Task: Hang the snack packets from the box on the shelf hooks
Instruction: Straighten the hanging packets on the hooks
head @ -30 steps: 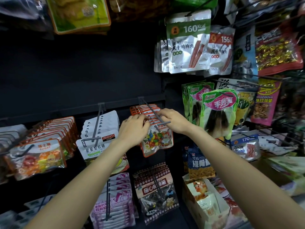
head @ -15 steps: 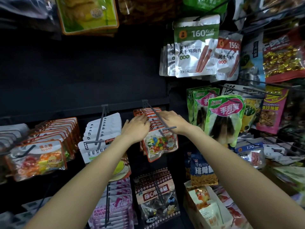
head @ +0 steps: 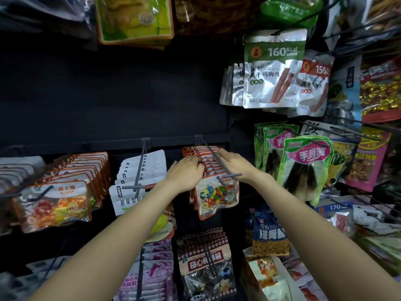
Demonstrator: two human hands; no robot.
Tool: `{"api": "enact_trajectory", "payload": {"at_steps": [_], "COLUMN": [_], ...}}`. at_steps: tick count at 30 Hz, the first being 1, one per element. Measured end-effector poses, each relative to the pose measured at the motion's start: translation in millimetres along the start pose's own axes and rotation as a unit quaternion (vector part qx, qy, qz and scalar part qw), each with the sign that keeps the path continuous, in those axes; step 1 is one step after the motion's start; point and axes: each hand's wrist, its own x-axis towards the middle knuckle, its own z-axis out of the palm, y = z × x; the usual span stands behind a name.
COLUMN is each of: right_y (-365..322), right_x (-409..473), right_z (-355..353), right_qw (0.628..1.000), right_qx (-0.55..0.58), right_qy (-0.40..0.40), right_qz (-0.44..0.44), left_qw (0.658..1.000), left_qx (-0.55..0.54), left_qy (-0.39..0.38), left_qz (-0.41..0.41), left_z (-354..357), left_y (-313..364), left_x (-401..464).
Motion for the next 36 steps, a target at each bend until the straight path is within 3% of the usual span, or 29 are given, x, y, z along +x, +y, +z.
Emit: {"api": "enact_trajectory", "payload": {"at_steps": [13,17,23,28,36], "right_y": [3,4,6,8,4], "right_x": [2,12,26,24,16], "right_z": [1,-4,-4,-5,-7], "right_qw": [0.997,0.997,0.998,0.998,0.998], "right_qx": [0.06,0.052,-0.025,-0.041,0.049], "right_qy": [0.033,0.051,-0.062,-0.057,-0.019], "right_qz": [-0.026,-0.012,0.017,0.006,0.036], "left_qw": [0.999,0.996,0.999,0.999,1.0], "left_qx": [-0.009,-0.012,0.026,0.032,-0.012], "left_qy": [0.042,0.09,-0.013,-0.014,0.016], "left_qz": [0.011,0.012,-0.03,-0.018,-0.021], "left_z": [0,-5,-4,-2,0], "left_y": [0,0,-12,-10,-6], "left_x": [-5,8,28,23,20]}}
